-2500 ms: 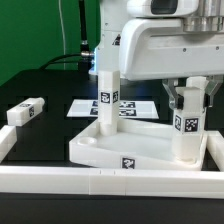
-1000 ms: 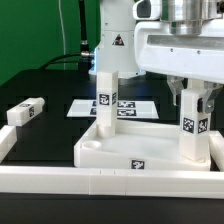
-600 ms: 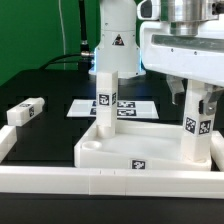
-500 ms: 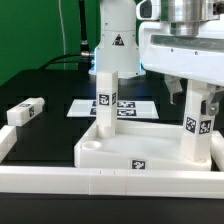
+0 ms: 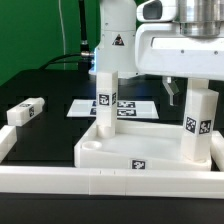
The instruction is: Assemble desk
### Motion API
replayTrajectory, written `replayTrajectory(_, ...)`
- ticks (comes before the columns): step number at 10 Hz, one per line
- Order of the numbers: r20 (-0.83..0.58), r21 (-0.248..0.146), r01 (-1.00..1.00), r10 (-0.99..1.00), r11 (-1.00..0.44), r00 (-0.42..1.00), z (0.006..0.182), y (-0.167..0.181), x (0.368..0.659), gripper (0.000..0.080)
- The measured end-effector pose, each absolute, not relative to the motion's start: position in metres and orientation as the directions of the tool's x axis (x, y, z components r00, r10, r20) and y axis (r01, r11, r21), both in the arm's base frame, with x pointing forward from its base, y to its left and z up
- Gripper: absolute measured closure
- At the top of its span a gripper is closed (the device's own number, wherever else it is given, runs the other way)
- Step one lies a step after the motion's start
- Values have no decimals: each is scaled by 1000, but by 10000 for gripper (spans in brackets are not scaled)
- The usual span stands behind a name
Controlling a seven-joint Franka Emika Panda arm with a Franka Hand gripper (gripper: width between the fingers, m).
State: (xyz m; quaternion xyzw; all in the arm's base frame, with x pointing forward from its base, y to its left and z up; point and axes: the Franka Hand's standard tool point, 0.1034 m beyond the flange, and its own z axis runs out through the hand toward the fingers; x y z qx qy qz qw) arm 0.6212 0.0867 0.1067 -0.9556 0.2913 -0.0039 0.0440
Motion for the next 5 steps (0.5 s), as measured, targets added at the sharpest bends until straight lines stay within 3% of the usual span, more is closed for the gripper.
replayTrajectory(5,24,-41,-116,-117,-992,993,105,85,621,151)
